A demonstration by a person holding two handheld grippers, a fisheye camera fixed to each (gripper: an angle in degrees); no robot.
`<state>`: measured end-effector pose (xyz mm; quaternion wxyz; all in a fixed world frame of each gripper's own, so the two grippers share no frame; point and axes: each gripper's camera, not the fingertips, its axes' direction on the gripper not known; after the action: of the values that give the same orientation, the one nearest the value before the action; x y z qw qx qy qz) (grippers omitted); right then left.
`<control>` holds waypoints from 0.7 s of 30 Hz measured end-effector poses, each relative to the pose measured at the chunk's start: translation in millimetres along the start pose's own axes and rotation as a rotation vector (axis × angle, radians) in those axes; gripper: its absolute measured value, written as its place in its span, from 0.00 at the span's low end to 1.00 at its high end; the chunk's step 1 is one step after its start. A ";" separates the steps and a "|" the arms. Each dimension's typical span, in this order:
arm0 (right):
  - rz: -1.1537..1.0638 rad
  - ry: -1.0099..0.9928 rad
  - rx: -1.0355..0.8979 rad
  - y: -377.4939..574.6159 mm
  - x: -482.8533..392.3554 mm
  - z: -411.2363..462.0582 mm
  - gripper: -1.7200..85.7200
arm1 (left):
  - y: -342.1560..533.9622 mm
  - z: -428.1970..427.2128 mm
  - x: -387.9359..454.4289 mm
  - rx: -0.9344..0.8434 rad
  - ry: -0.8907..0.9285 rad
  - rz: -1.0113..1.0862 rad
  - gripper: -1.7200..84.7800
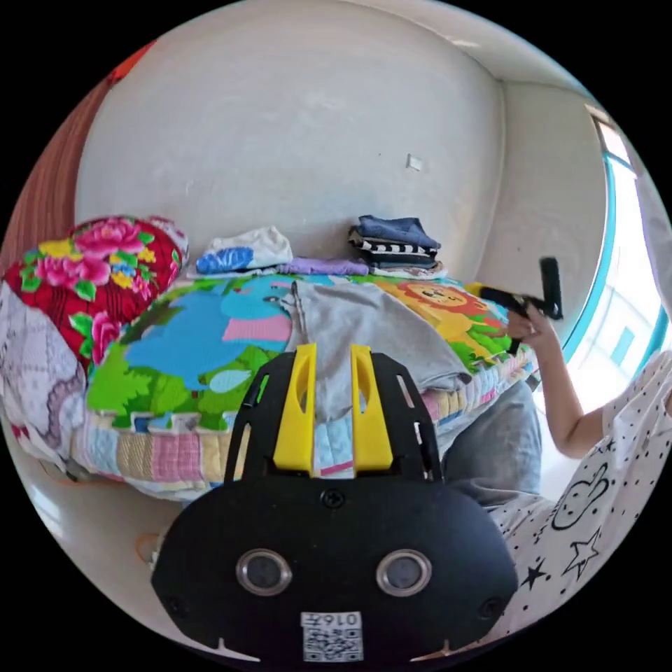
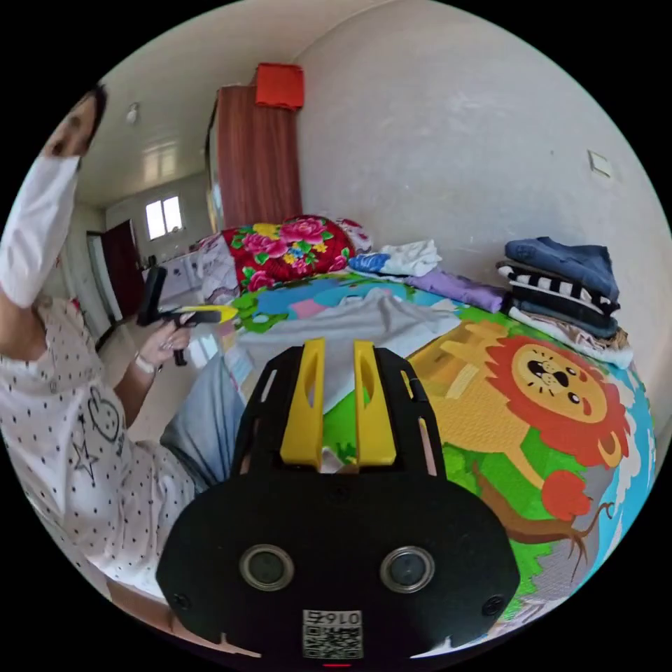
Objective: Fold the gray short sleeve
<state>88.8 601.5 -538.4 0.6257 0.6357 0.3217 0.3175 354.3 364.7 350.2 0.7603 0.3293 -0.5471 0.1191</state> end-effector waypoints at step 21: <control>0.751 0.015 -0.432 2.6 367.8 367.5 0.10 | 41.1 174.3 281.1 -0.229 0.252 0.319 0.07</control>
<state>602.7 680.7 -541.1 0.5832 0.5608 -0.0011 0.5877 305.5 235.3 653.5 0.8266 0.1330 -0.5028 0.2150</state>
